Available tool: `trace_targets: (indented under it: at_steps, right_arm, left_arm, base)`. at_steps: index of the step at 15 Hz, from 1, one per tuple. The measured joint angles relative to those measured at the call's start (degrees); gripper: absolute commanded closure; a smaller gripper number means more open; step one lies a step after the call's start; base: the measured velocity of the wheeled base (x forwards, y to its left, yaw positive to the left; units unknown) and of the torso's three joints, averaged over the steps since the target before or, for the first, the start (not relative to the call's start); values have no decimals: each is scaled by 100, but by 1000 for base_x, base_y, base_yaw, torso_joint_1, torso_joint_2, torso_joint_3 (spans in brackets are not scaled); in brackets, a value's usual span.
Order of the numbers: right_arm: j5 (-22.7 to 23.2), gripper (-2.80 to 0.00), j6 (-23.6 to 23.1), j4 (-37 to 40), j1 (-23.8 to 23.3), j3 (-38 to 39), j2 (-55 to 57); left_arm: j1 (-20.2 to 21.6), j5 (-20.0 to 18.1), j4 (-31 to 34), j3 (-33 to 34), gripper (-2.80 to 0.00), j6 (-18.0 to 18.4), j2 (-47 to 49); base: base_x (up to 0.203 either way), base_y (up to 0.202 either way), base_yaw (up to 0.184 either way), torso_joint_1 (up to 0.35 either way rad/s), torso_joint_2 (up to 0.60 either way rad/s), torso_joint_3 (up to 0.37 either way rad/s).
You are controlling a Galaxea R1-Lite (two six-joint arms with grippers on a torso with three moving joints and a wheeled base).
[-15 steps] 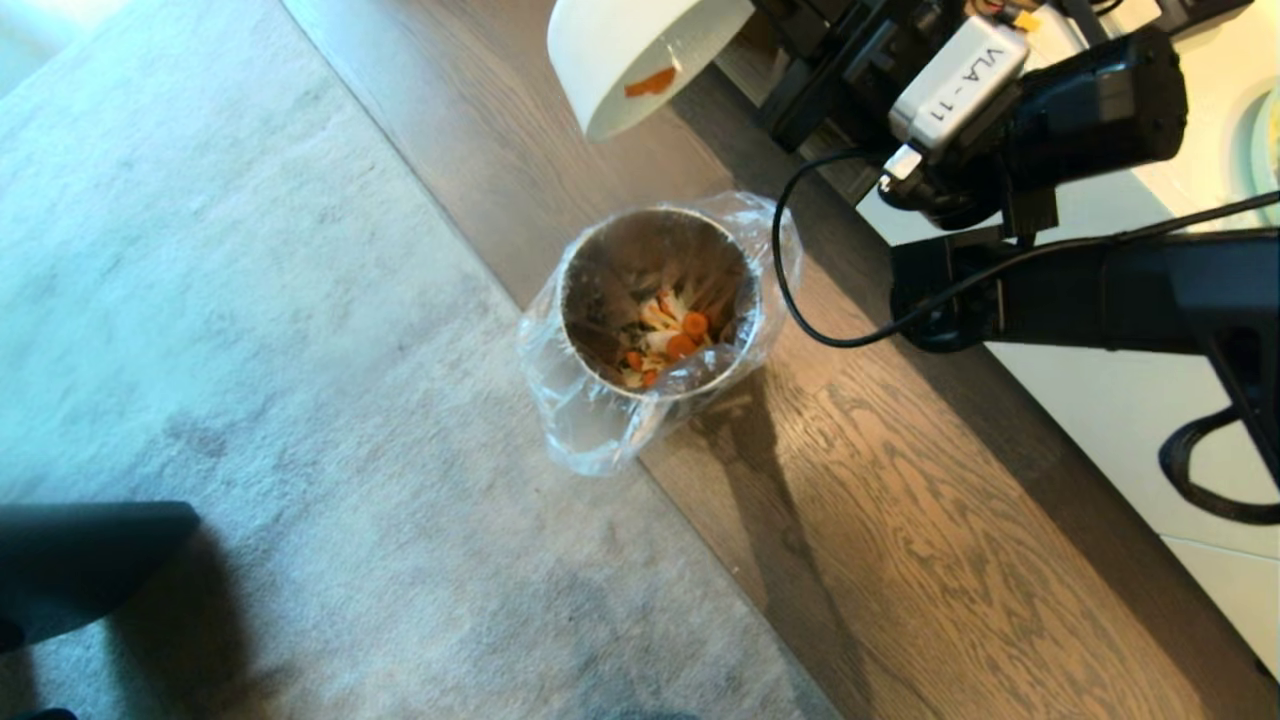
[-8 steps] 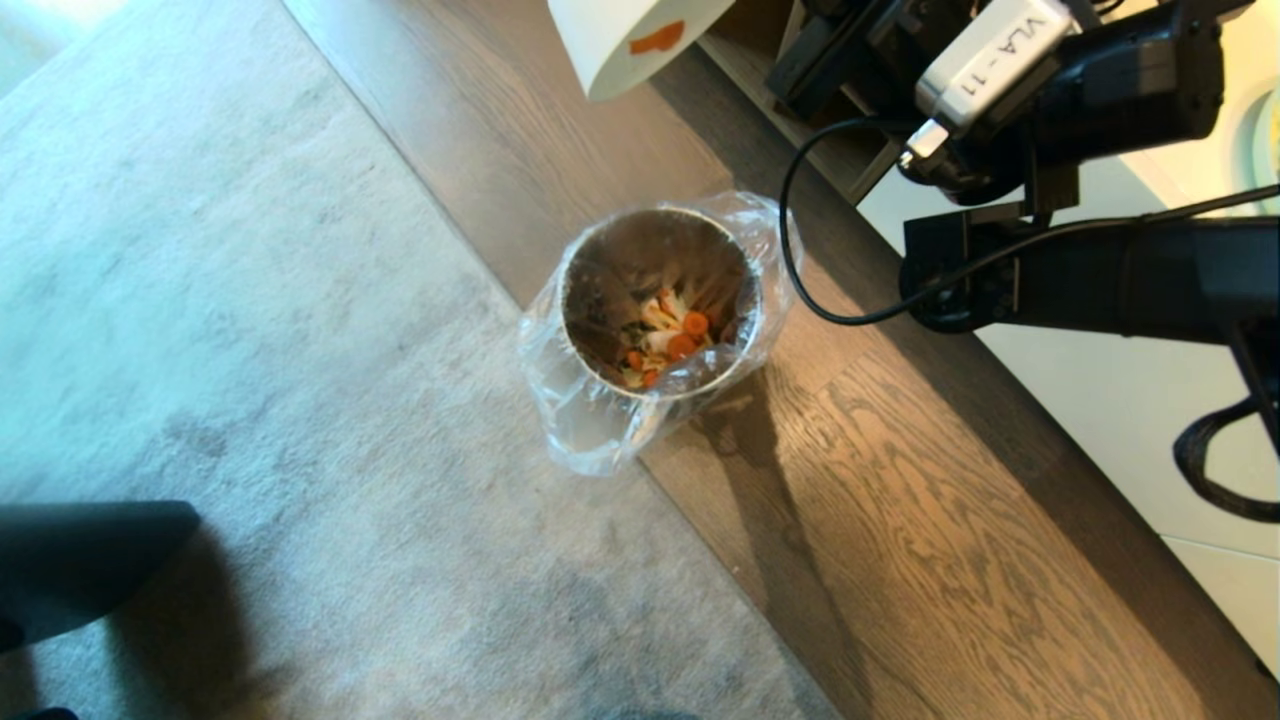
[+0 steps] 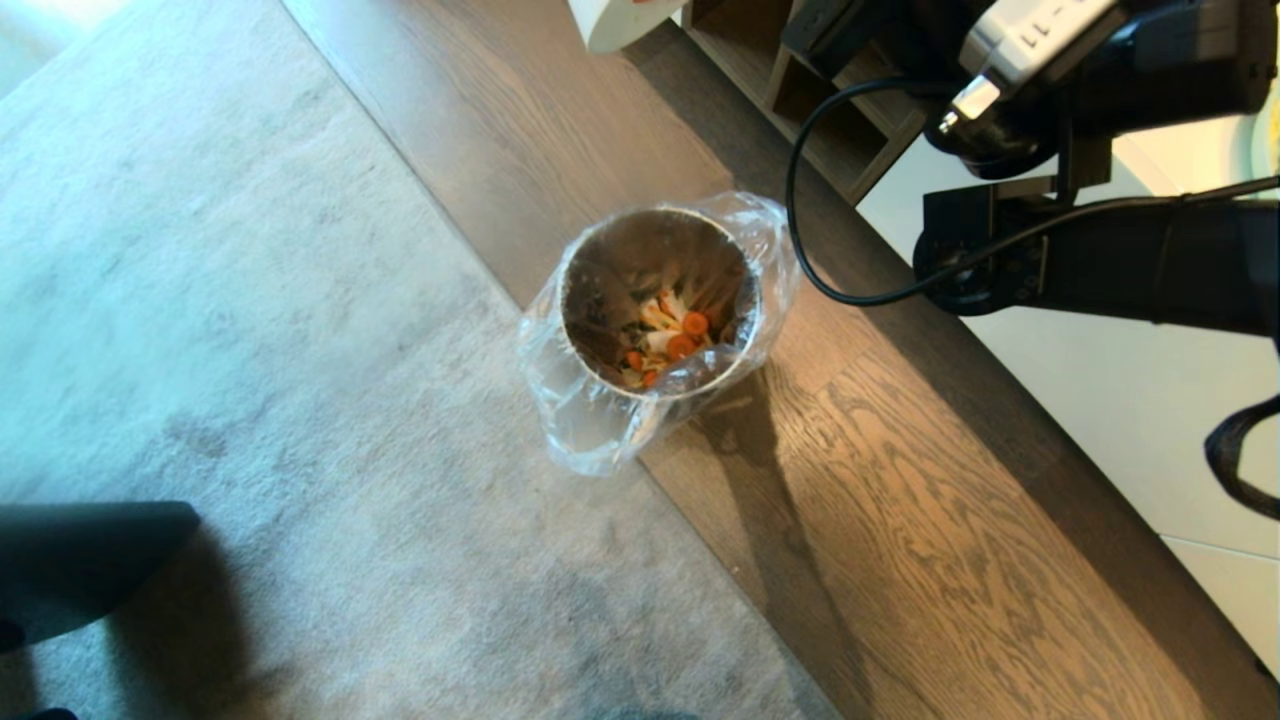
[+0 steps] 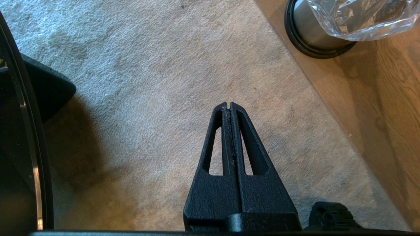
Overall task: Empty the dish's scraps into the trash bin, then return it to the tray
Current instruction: Pour the leftover food from the bowl into the trash can
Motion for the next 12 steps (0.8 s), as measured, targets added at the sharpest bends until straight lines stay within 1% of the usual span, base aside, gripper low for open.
trace_targets:
  at_steps: [6, 7, 8, 12]
  right_arm:
    - [-20, 0, 113, 3, 26, -115, -95]
    - [-19, 0, 72, -3, 40, -103, -144]
    - [-14, 0, -70, -9, 51, -31, -152]
    - [-26, 0, -56, -7, 129, -95, -130]
  left_arm:
    - [0, 0, -2, 0, 0, -1, 0]
    - [0, 0, 0, 0, 0, 0, 0]
    - [0, -2, 0, 0, 0, 2, 0]
    - [0, -1, -2, 0, 0, 2, 0]
  base:
    - [0, 0, 0, 0, 0, 0]
    - [0, 0, 0, 0, 0, 0]
    - [0, 0, 0, 0, 0, 0]
    - [0, 0, 0, 0, 0, 0]
